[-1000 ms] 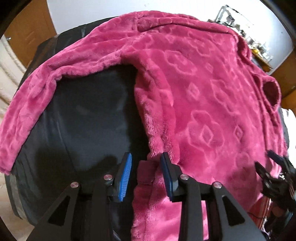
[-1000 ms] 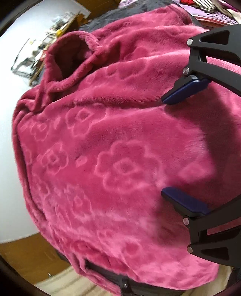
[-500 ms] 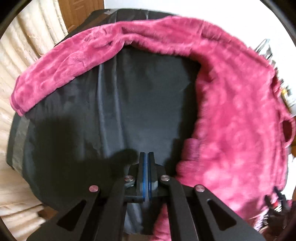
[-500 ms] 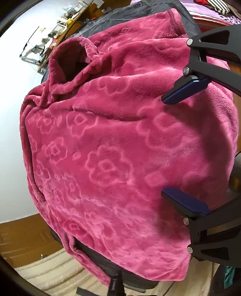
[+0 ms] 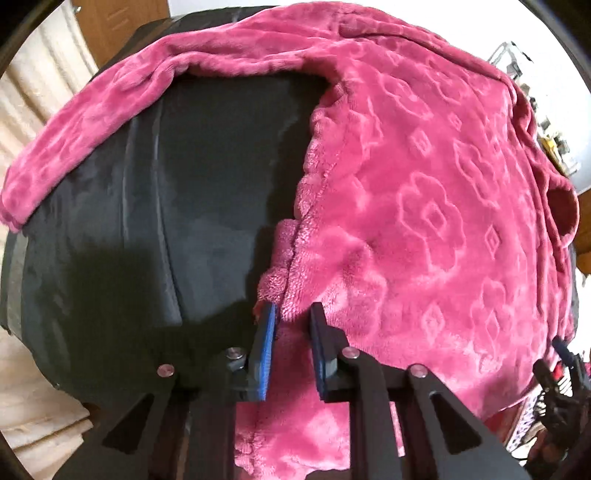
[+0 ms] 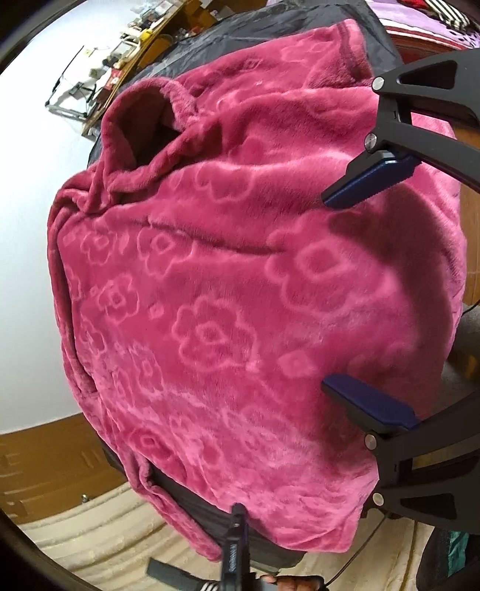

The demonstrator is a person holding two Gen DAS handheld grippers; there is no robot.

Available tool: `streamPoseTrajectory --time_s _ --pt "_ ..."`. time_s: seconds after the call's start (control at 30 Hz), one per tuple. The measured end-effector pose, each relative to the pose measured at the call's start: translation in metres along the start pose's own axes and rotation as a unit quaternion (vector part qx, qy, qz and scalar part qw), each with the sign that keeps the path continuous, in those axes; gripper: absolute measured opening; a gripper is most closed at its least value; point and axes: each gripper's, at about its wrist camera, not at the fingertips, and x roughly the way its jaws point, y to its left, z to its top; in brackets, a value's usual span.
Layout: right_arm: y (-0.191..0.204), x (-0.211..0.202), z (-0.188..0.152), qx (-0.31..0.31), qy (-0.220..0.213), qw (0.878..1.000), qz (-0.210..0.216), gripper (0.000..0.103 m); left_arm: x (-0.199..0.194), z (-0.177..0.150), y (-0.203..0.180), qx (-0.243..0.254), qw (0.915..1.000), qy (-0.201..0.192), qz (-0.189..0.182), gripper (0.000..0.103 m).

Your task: Fold clothes

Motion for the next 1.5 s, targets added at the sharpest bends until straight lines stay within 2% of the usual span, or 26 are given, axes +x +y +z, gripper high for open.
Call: streamPoseTrajectory --time_s 0.27,0.4,0.63,0.83,0.97,1.07,1.3,1.43,1.5 --pt "-0.029 -0.007 -0.014 0.037 -0.001 0.999 -0.016 0.093 -0.006 -0.016 0.026 -0.021 0.9997 -0.003 0.013 0.014" --pt "-0.052 -0.011 -0.022 0.064 -0.002 0.998 -0.028 0.093 -0.004 -0.022 0.039 -0.042 0.9991 -0.004 0.003 0.014" --pt "-0.106 -0.016 -0.024 0.101 -0.017 0.993 -0.066 0.093 0.001 -0.024 0.015 -0.002 0.9985 -0.021 0.05 0.015" --pt "-0.153 -0.002 -0.016 0.128 -0.014 0.987 -0.101 0.093 0.001 -0.027 0.009 -0.018 0.9985 -0.022 0.047 0.017" --pt "-0.165 0.014 -0.015 0.11 0.001 0.988 -0.106 0.093 0.001 -0.026 0.0 -0.01 0.998 -0.021 0.058 0.018" --pt "-0.174 0.017 -0.014 0.112 -0.001 0.99 -0.092 0.093 0.004 -0.023 -0.004 -0.012 0.9976 -0.016 0.067 0.025" --pt "-0.186 0.016 -0.013 0.128 -0.006 0.99 -0.056 0.093 0.01 -0.021 -0.008 -0.004 0.9957 -0.017 0.091 0.048" --pt "-0.19 0.011 -0.016 0.149 -0.007 0.988 -0.033 0.093 0.01 -0.02 -0.009 -0.011 0.996 -0.017 0.087 0.049" --pt "-0.191 0.011 -0.016 0.15 -0.006 0.988 -0.039 0.093 0.004 -0.018 -0.012 -0.009 0.996 -0.021 0.087 0.05"
